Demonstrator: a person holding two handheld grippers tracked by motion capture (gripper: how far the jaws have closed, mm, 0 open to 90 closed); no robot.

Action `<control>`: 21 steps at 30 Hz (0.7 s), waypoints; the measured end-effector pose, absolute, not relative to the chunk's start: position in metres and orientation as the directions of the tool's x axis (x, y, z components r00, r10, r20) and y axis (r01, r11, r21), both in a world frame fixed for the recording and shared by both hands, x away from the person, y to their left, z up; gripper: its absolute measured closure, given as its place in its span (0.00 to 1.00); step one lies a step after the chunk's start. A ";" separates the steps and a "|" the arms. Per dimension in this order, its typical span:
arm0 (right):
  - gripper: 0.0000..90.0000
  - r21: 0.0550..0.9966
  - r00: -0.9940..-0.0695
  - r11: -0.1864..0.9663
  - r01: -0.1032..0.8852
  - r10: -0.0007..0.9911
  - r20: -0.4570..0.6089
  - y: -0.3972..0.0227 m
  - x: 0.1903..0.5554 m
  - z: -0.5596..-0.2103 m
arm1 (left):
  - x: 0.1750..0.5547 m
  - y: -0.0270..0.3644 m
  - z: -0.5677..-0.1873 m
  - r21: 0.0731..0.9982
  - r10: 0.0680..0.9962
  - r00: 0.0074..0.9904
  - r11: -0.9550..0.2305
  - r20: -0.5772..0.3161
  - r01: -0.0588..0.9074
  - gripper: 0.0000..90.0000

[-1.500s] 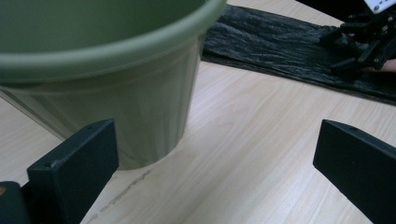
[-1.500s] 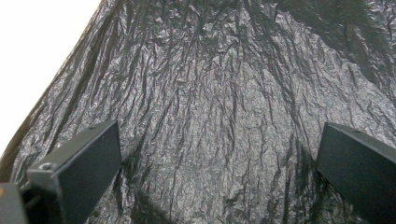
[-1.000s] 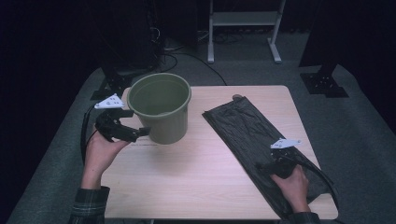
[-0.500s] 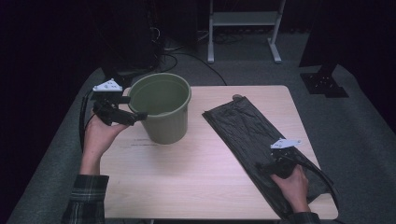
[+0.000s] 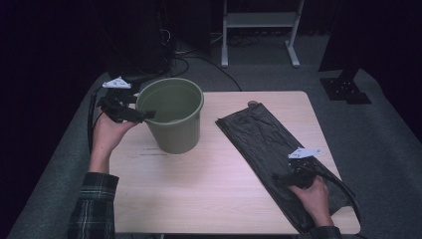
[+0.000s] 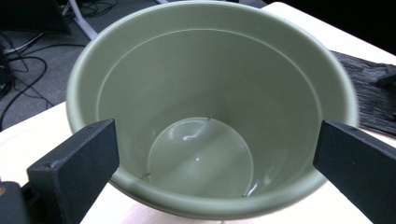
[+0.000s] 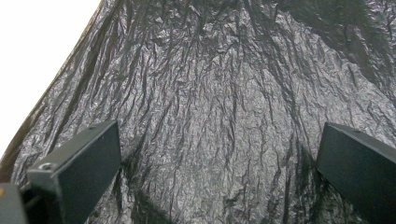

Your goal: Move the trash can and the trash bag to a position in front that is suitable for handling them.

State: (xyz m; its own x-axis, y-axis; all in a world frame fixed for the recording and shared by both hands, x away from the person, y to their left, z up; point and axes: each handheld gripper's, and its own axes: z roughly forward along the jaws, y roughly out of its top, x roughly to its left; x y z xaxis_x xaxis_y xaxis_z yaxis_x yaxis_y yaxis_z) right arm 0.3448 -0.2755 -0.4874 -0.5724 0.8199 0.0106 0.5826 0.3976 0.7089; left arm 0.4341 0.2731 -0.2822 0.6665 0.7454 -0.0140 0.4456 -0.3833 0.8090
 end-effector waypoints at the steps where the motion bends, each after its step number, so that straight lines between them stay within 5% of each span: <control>1: 0.00 0.709 -0.573 0.398 0.582 0.820 0.010 -0.275 0.345 -0.487 | 0.437 0.274 -0.284 0.807 0.749 0.663 -0.384 -0.012 0.449 0.00; 21: 0.00 0.710 -0.579 0.404 0.577 0.815 0.008 -0.275 0.344 -0.488 | 0.458 0.283 -0.301 0.772 0.763 0.646 -0.404 -0.012 0.491 0.00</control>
